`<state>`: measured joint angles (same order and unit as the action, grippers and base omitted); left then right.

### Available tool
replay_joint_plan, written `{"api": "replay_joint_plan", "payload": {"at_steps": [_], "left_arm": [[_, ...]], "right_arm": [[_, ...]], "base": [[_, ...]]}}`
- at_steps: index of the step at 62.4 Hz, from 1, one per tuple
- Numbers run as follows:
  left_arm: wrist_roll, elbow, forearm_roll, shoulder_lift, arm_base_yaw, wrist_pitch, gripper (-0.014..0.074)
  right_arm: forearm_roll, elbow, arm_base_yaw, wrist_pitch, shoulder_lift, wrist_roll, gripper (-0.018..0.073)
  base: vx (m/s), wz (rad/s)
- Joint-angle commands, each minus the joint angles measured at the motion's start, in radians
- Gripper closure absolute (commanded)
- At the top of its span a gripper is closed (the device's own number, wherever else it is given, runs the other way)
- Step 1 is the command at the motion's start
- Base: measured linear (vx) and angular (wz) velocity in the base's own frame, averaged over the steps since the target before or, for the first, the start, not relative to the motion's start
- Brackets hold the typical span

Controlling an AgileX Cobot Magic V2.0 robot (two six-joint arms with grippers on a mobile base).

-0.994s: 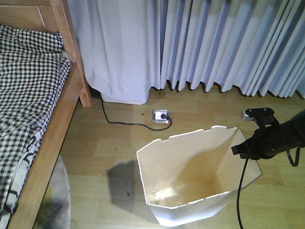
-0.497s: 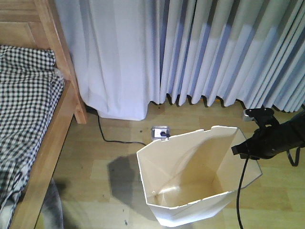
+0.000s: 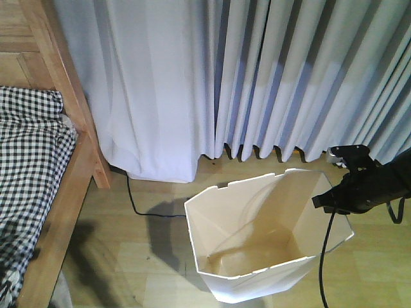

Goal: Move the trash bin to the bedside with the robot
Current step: 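Carry the bin in the right gripper to the floor beside the bed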

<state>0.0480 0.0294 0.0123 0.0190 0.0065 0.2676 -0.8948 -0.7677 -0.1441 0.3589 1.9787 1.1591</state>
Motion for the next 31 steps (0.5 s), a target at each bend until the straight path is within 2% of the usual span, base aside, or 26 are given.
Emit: {"api": "replay_joint_plan", "payload": {"at_steps": [1, 31], "left_arm": [[0.008, 0.029, 0.004, 0.01, -0.003, -0.074, 0.0602], [0.008, 0.029, 0.004, 0.01, -0.003, -0.074, 0.0602]], "right_arm": [[-0.058, -0.022, -0.002, 0.08, -0.068, -0.011, 0.0566], [-0.058, -0.022, -0.002, 0.08, -0.068, -0.011, 0.0566]], "base": [[0.17, 0.02], [0.06, 0.01]]}}
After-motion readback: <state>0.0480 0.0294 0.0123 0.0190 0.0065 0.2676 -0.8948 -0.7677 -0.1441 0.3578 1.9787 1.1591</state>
